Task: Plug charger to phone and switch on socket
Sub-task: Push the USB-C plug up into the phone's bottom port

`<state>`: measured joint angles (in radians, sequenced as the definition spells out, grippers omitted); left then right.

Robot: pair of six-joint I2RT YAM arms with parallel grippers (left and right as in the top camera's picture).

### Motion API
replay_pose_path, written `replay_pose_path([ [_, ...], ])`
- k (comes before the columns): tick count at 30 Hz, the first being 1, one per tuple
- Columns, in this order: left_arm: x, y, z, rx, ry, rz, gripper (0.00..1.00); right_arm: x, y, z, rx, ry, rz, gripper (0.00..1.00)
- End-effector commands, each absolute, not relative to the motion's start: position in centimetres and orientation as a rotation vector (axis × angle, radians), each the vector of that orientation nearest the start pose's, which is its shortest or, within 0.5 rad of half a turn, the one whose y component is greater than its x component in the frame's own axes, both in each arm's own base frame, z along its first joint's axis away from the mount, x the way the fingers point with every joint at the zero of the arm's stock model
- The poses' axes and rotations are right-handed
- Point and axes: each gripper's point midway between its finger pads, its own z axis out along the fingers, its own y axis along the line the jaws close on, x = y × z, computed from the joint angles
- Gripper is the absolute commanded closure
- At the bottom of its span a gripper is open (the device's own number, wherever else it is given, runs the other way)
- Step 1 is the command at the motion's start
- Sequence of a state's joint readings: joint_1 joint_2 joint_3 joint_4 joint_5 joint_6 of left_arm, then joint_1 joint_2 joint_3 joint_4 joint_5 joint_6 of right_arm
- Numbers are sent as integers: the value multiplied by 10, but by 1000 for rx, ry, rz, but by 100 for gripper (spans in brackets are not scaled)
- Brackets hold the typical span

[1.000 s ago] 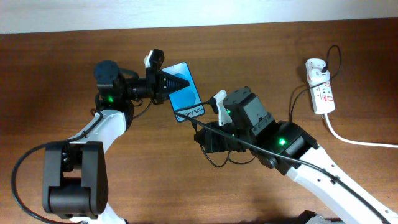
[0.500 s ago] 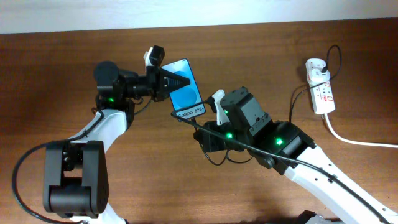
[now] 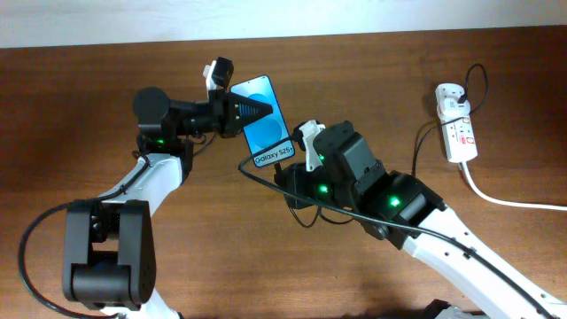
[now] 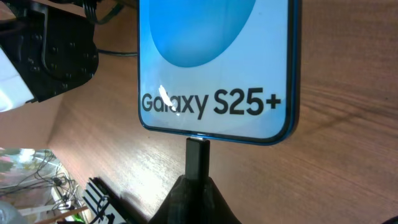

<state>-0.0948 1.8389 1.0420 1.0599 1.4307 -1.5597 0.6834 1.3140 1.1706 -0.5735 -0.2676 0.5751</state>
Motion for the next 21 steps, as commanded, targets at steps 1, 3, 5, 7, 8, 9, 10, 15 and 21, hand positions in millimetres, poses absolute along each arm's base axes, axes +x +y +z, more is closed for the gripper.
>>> replay_pose_path([
  [1, 345, -225, 255, 495, 2084, -2134, 100, 302, 278, 266, -245, 2264, 886, 95],
  [3, 345, -225, 255, 495, 2084, -2134, 100, 305, 281, 273, -246, 2228, 901, 96],
  [5, 344, -226, 255, 496, 2085, -2135, 100, 308, 283, 281, -247, 2192, 916, 96],
  [7, 342, -229, 255, 507, 2087, -2140, 100, 309, 284, 283, -247, 2180, 921, 96],
  [8, 340, -232, 255, 519, 2088, -2145, 100, 309, 284, 283, -247, 2181, 920, 96],
  [9, 338, -235, 255, 528, 2090, -2149, 100, 309, 284, 283, -247, 2180, 921, 96],
  [10, 337, -236, 255, 533, 2091, -2151, 100, 310, 284, 284, -247, 2176, 923, 96],
  [15, 337, -236, 255, 533, 2091, -2152, 100, 311, 285, 289, -247, 2158, 929, 96],
  [21, 337, -236, 255, 532, 2091, -2152, 100, 323, 274, 302, -261, 2105, 890, 91],
])
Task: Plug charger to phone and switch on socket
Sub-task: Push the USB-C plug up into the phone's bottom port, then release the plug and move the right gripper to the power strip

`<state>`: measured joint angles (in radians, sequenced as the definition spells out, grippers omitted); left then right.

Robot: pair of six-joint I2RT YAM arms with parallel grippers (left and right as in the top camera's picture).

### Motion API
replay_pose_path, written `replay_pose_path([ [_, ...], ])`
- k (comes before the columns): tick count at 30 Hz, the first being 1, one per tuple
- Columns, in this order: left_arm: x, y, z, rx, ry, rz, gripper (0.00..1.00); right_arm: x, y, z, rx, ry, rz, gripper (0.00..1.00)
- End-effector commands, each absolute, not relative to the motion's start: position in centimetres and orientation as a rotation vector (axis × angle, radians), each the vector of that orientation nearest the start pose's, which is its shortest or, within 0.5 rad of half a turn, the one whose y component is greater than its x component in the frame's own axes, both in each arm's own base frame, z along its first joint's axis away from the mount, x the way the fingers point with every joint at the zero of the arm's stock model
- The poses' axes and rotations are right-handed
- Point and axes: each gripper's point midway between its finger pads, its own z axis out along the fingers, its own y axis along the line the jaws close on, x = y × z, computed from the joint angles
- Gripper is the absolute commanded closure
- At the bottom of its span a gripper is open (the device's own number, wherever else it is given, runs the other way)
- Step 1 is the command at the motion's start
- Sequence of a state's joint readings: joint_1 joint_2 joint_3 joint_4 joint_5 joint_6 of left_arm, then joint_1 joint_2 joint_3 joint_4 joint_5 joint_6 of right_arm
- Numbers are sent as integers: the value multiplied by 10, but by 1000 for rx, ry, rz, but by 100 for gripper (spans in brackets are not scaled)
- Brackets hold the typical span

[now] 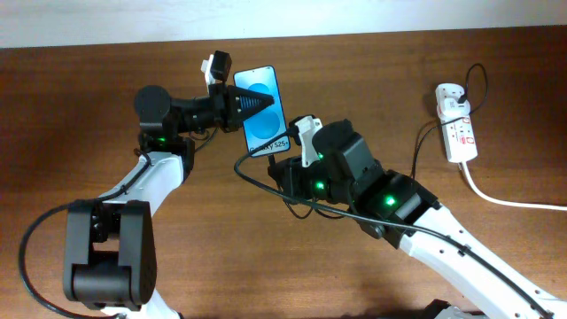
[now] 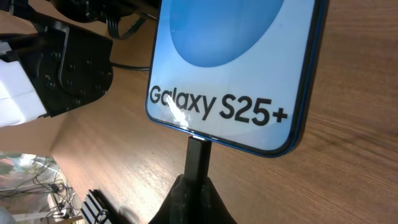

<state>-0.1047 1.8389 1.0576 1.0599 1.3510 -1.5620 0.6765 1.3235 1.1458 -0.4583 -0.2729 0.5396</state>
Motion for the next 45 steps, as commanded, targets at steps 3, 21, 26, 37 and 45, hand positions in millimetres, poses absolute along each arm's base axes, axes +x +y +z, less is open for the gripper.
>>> replay_pose_path([
  [3, 337, -236, 255, 532, 2091, -2152, 100, 325, 275, 307, -260, 2084, 897, 90],
  [21, 351, -238, 259, 471, 2022, -2106, 100, 284, 161, 341, -100, 2039, 434, 37],
  [26, 366, -261, 268, 325, 1953, -2092, 100, 244, 87, 389, 86, 1855, 304, 26],
  [37, 386, -324, 173, 278, 2398, -1361, 100, 212, 42, 401, 185, 1784, 231, 23],
  [45, 420, -244, 58, -11, 2682, -1059, 100, 212, 42, 398, 229, 1791, 262, 23],
])
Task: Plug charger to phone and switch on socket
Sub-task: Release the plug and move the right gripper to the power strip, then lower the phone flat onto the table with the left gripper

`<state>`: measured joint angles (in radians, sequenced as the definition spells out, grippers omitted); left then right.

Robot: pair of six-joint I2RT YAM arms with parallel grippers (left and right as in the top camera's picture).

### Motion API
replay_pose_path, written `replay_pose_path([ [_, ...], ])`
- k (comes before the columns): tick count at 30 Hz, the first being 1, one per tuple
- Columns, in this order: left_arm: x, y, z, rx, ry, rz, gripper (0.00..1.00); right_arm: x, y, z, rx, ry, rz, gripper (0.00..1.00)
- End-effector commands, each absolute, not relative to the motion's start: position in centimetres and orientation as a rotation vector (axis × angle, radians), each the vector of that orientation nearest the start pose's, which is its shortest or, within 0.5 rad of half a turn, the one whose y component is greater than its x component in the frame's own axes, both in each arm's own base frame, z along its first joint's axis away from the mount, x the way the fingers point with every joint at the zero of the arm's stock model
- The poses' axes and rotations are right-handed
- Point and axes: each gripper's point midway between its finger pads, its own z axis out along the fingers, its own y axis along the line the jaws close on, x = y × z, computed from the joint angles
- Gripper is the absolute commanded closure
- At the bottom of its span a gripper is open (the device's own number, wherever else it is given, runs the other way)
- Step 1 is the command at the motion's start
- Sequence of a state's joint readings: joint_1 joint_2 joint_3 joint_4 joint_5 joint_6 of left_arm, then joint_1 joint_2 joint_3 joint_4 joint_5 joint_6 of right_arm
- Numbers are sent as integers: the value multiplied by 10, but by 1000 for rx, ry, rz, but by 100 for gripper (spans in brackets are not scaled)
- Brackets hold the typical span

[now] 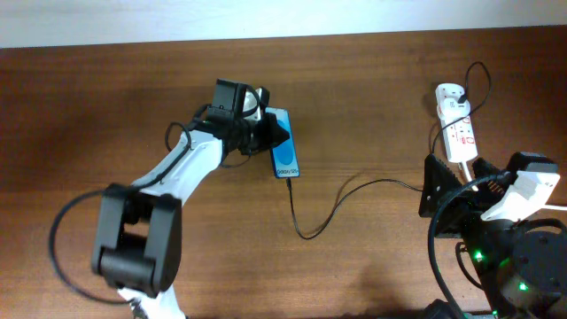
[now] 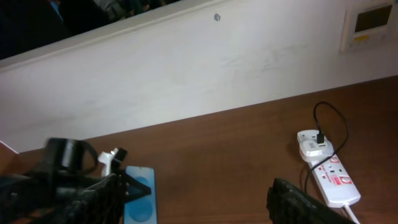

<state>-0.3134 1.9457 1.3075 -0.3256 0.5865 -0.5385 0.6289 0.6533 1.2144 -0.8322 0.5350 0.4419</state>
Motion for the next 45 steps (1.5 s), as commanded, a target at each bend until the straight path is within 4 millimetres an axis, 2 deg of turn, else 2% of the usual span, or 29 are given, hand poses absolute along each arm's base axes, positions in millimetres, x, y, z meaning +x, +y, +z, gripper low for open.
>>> replay_pose_path([
  [1, 419, -245, 51, -12, 2696, -1071, 100, 212, 42, 397, 227, 1795, 260, 23],
  [4, 416, -244, 26, -19, 2743, -1072, 100, 215, 44, 391, 218, 1822, 241, 22],
  [6, 415, -246, 20, 34, 2740, -1082, 100, 219, 47, 386, 210, 1845, 225, 22],
  [9, 406, -259, 24, 246, 2674, -1196, 100, 228, 54, 378, 198, 1882, 199, 22],
  [12, 405, -273, 40, 334, 2585, -1317, 100, 235, 59, 371, 188, 1910, 178, 22],
  [15, 405, -279, 44, 365, 2557, -1339, 100, 237, 61, 368, 183, 1922, 169, 22],
  [18, 403, -280, 36, 358, 2576, -1341, 100, 236, 60, 365, 178, 1934, 161, 21],
  [21, 401, -286, 14, 306, 2620, -1357, 100, 236, 60, 363, 174, 1943, 158, 21],
  [22, 401, -287, 11, 305, 2624, -1351, 97, 235, 60, 363, 173, 1946, 156, 21],
  [24, 402, -284, 5, 285, 2647, -1309, 83, 235, 59, 361, 170, 1954, 150, 20],
  [29, 396, -265, -17, 193, 2779, -1133, 71, 234, 58, 358, 167, 1964, 141, 20],
  [34, 391, -255, -27, 153, 2843, -1050, 42, 235, 59, 357, 164, 1969, 137, 20],
  [40, 386, -252, -29, 175, 2863, -1031, 31, 236, 60, 356, 163, 1973, 135, 19],
  [41, 384, -250, -32, 185, 2877, -1000, 20, 236, 60, 356, 163, 1973, 134, 19],
  [43, 382, -248, -36, 185, 2895, -962, 18, 236, 60, 356, 163, 1973, 135, 19],
  [45, 381, -246, -38, 177, 2910, -937, 9, 236, 60, 353, 160, 1983, 127, 19],
])
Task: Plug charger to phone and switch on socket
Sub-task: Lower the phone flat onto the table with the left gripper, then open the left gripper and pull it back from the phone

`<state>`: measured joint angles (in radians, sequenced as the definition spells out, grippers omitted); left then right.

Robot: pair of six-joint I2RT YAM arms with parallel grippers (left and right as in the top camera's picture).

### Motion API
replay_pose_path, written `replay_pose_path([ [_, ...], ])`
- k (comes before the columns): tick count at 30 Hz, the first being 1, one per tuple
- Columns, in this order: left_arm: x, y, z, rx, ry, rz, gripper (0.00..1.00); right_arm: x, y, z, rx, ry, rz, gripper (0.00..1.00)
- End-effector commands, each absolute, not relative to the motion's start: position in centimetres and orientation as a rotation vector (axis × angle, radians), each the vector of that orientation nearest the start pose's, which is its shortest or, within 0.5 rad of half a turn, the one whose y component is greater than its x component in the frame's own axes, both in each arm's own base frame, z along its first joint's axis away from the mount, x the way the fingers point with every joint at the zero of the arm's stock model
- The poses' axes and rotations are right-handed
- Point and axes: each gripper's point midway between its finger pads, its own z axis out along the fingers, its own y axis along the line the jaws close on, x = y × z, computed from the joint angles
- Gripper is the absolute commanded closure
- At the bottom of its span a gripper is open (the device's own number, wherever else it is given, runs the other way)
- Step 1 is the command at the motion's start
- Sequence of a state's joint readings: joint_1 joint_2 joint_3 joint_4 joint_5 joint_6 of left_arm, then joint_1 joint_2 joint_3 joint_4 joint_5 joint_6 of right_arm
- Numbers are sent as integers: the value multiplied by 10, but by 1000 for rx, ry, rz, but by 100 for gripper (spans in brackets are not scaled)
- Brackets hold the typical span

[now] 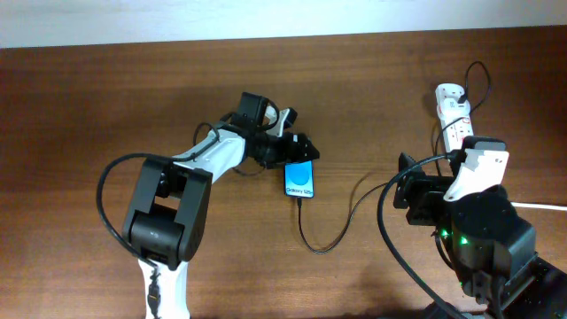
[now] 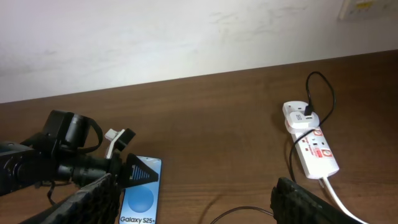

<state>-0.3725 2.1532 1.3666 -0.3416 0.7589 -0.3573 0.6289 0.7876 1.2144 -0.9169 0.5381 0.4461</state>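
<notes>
The blue-screened phone (image 1: 300, 182) lies face up mid-table, also showing in the right wrist view as the phone (image 2: 140, 198). A black charger cable (image 1: 319, 246) is plugged into its near end and loops right toward the white power strip (image 1: 460, 133). The charger's white plug (image 1: 447, 96) sits in the strip's far socket. My left gripper (image 1: 299, 148) is shut on the phone's far end, one finger (image 2: 140, 173) lying across the screen. My right gripper (image 1: 407, 190) is open and empty, left of the power strip (image 2: 316, 154), with its fingers (image 2: 93, 199) wide apart.
A thick white mains lead (image 1: 509, 202) runs from the strip off the right edge. A white wall (image 2: 186, 37) backs the far side of the brown wooden table (image 1: 89, 106). The cable's slack loop lies between the phone and the right arm.
The phone, held on edge before, now lies face up slightly nearer and to the right, with the left gripper still on it. The right arm has shifted forward toward the strip, gripper still open.
At first the left gripper held the phone up while the right gripper, shut on the cable's connector, had it at the phone's bottom port. Then the right gripper had let go and drawn back to the right, with the cable staying in the phone. Now the phone lies flat.
</notes>
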Motion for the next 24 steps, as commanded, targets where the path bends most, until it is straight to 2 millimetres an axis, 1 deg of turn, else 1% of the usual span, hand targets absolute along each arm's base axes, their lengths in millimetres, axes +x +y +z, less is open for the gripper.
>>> replay_pose_path([
  [1, 380, -245, -38, 175, 2914, -936, 5, 235, 60, 352, 157, 1989, 123, 19],
  [2, 378, -245, -39, 172, 2925, -933, 0, 236, 60, 350, 154, 1998, 116, 19],
  [5, 372, -241, -41, 159, 2960, -917, 1, 240, 63, 345, 147, 2016, 102, 19],
  [9, 370, -241, -42, 158, 2967, -917, 1, 245, 68, 336, 130, 2053, 85, 18],
  [11, 364, -241, -43, 157, 2993, -910, 1, 249, 79, 333, 104, 2073, 125, 18],
  [12, 360, -240, -44, 153, 3014, -904, 1, 252, 85, 330, 93, 2083, 137, 12],
  [14, 359, -239, -45, 148, 3019, -894, 1, 260, 91, 323, 95, 2108, 128, 1],
  [16, 358, -237, -45, 143, 3029, -885, 1, 265, 95, 314, 84, 2138, 113, 1],
  [17, 357, -235, -47, 112, 3044, -861, 1, 266, 98, 312, 89, 2149, 127, 2],
  [19, 356, -230, -50, 65, 3069, -819, 1, 264, 103, 309, 104, 2166, 171, 1],
  [21, 359, -231, -47, 69, 3060, -818, 1, 263, 103, 309, 105, 2170, 174, 2],
  [23, 362, -221, -48, 52, 3084, -716, 1, 262, 102, 307, 103, 2176, 170, 1],
  [24, 364, -213, -47, 39, 3105, -626, 1, 262, 102, 306, 102, 2180, 166, 1],
])
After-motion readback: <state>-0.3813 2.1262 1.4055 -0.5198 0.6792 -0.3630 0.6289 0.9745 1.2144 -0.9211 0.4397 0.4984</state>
